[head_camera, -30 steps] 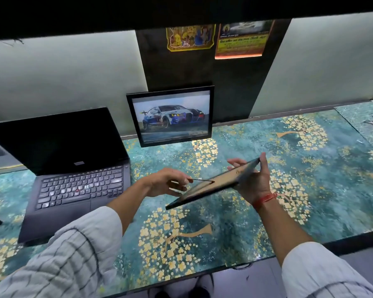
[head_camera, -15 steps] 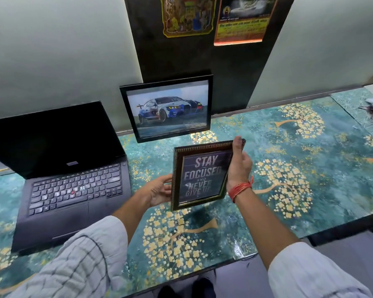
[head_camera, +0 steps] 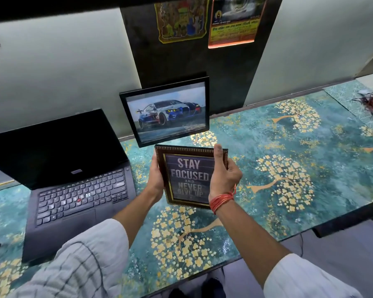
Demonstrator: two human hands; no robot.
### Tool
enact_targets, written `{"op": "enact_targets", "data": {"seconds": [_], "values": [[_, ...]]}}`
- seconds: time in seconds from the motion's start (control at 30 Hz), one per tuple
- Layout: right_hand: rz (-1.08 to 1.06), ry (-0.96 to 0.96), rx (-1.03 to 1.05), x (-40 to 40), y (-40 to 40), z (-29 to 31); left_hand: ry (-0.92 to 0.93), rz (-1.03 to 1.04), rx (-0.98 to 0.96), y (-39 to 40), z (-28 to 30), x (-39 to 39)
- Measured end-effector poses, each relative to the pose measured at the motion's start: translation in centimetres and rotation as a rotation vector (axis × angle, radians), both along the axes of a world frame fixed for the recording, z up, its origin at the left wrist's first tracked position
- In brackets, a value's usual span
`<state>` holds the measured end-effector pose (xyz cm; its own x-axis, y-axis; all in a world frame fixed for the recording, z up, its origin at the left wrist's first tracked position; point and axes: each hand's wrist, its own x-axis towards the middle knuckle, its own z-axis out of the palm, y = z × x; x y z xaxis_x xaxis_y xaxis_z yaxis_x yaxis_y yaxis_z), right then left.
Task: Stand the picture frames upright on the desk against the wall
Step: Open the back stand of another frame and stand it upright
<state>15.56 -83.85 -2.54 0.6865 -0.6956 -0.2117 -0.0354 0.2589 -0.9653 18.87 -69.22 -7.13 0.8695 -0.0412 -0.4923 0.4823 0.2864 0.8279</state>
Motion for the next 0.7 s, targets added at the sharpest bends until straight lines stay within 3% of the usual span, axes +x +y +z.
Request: {"op": "enact_targets", "data": {"seconds": [0.07,0.17,0.27,0.37,0.43,0.6,0.7], "values": [[0.133,0.059,0.058,-0.3,0.1,0.2,0.006,0.186,0.105,0.0,0.4,0.3],[0.564,0.169,0.337,-0.6,-0.4,0.3,0.114,0.559,0.339,1.4,-0.3,2.3],[0.571,0.292,0.316,-0.6,-1.3,-1.5,0.084,0.639,0.205,2.3,-0.6,3.3],[0.591,0.526,0.161,-0.8,-1.4,-3.7,0.034,0.638,0.049,2.5,-0.9,3.7],[0.729,0.649,0.287,-1.1,-0.8,-5.1,0.005,0.608,0.002,2.7,-1.8,4.3],[0.846,0.616,0.546,-1.0,0.1,-5.2,0.047,0.305,0.096,2.8,-2.3,2.5],[0.851,0.614,0.595,-0.4,0.2,-5.0,-0.081,0.208,-0.040,2.9,-2.0,1.9]]}}
